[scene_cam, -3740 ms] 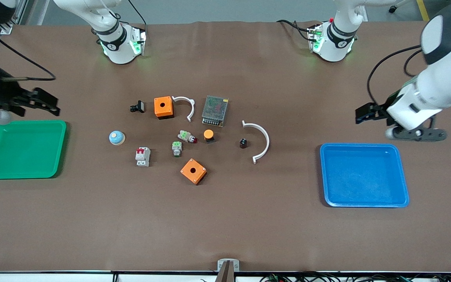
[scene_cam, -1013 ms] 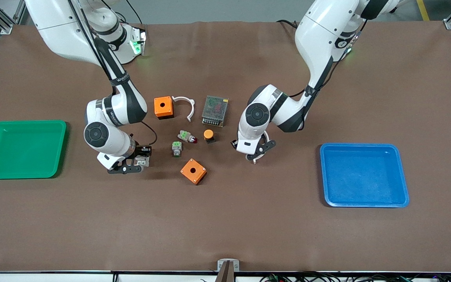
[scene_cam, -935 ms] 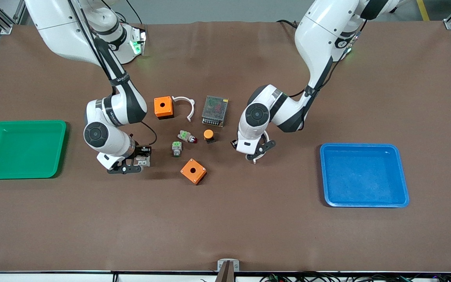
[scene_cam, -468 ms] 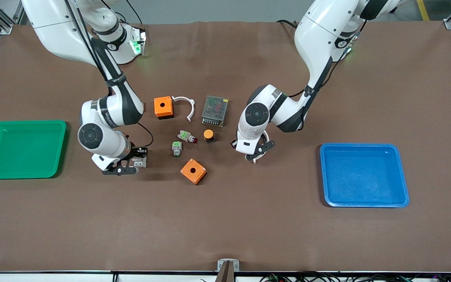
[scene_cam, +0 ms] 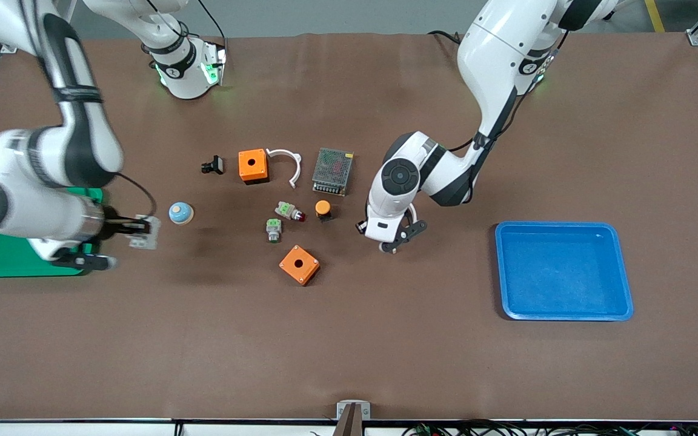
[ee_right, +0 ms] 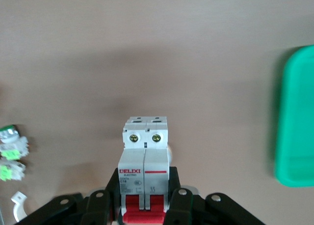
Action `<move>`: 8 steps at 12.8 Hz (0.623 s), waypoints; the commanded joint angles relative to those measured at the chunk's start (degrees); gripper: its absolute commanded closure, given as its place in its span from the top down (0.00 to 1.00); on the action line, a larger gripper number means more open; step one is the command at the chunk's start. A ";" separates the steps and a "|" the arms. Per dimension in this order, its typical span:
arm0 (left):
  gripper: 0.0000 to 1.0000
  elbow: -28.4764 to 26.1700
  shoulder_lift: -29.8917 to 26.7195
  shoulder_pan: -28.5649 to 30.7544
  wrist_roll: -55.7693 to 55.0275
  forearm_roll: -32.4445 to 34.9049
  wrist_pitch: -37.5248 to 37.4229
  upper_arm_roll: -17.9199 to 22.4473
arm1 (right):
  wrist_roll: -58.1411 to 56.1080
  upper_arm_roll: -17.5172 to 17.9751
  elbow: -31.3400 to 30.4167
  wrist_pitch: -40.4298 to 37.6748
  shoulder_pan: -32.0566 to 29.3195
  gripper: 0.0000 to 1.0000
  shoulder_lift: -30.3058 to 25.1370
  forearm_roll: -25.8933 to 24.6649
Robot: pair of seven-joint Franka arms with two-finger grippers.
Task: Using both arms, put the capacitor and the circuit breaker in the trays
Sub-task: 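Carry the breaker to the green tray while the left gripper carries the capacitor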
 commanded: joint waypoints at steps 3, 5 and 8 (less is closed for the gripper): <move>0.01 -0.66 -8.66 3.77 -0.38 0.08 -0.90 2.54 | -9.72 1.02 5.19 -3.88 -13.89 0.09 1.11 -6.67; 0.01 -0.74 -10.16 7.37 1.80 0.35 -0.90 2.63 | -10.07 1.02 8.25 -3.44 -18.64 0.09 5.13 -9.23; 0.01 -0.66 -11.30 12.30 9.89 0.52 -0.90 2.63 | -18.13 1.10 10.56 4.79 -25.76 0.09 10.86 -11.70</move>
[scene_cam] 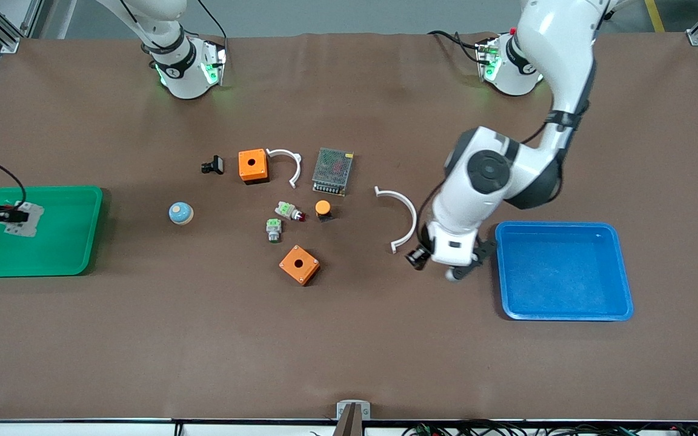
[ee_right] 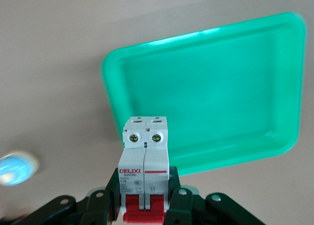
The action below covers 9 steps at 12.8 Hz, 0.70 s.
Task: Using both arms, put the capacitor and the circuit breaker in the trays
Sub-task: 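Carry the breaker to the green tray while the left gripper carries the capacitor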
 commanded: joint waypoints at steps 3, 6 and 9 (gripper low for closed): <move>0.01 -1.78 -2.42 8.09 9.88 0.71 -3.10 -0.20 | -11.99 1.33 3.83 8.29 -8.52 0.09 8.89 -1.57; 0.01 -2.39 -2.07 13.10 19.81 2.38 -3.90 -0.29 | -15.36 1.41 3.74 9.35 -10.55 0.09 11.62 -1.22; 0.02 -5.11 -2.25 18.11 30.35 2.38 -3.99 -0.29 | -19.74 1.41 3.30 13.56 -11.61 0.09 13.47 -1.13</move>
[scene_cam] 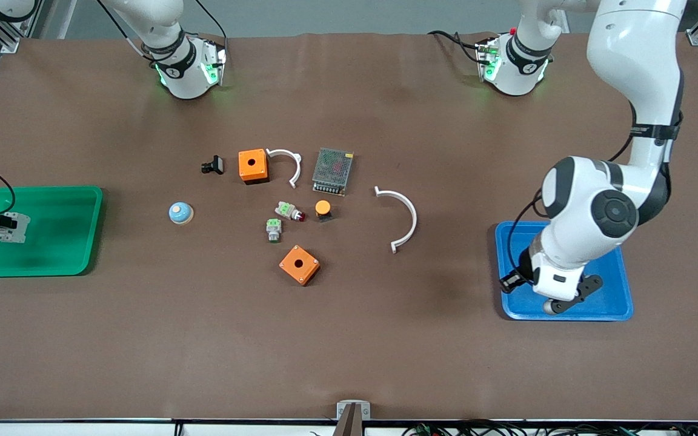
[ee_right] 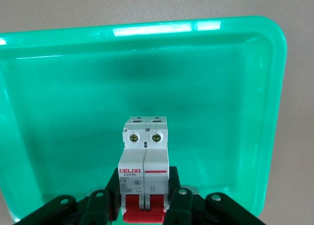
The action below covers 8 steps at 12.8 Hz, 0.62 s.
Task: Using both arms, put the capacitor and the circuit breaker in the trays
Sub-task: 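Carry the breaker to the green tray while the left gripper carries the capacitor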
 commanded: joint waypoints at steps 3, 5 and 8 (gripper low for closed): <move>0.03 -6.37 -1.50 8.47 13.09 1.17 0.16 -0.63 | -2.70 1.37 0.94 3.76 -2.48 0.09 2.86 0.49; 0.03 -6.91 -0.54 11.45 18.01 1.26 0.25 -0.63 | -2.70 1.45 0.76 5.27 -2.75 0.09 3.83 0.76; 0.04 -6.73 2.01 15.58 25.23 1.34 1.21 -0.54 | -2.70 1.45 0.41 5.27 -3.01 0.15 4.18 1.20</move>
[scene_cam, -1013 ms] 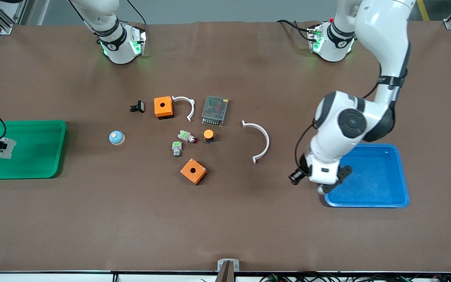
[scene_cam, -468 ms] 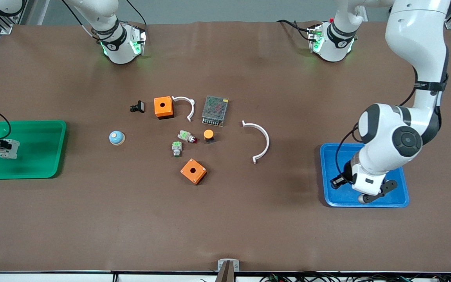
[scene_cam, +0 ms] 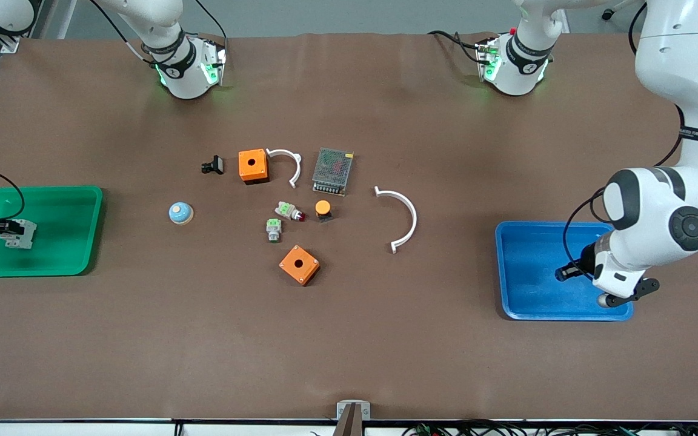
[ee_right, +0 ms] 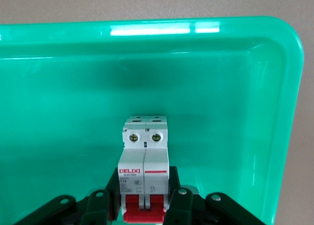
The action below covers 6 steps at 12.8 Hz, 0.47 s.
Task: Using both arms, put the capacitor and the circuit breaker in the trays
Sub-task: 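Release the breaker in the green tray while the left gripper releases the capacitor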
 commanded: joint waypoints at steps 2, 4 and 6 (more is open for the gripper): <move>0.05 -0.15 2.45 4.30 7.82 1.17 2.85 -0.60 | -1.15 1.24 0.48 -0.34 -1.40 0.78 -0.08 0.93; 0.09 0.03 3.59 5.62 10.56 1.17 3.38 -0.68 | -1.06 1.23 1.19 -3.22 -0.96 1.00 -2.09 0.84; 0.11 0.03 3.78 5.54 10.66 1.17 3.38 -0.60 | -0.54 1.50 4.59 -12.42 -0.35 1.00 -6.92 0.57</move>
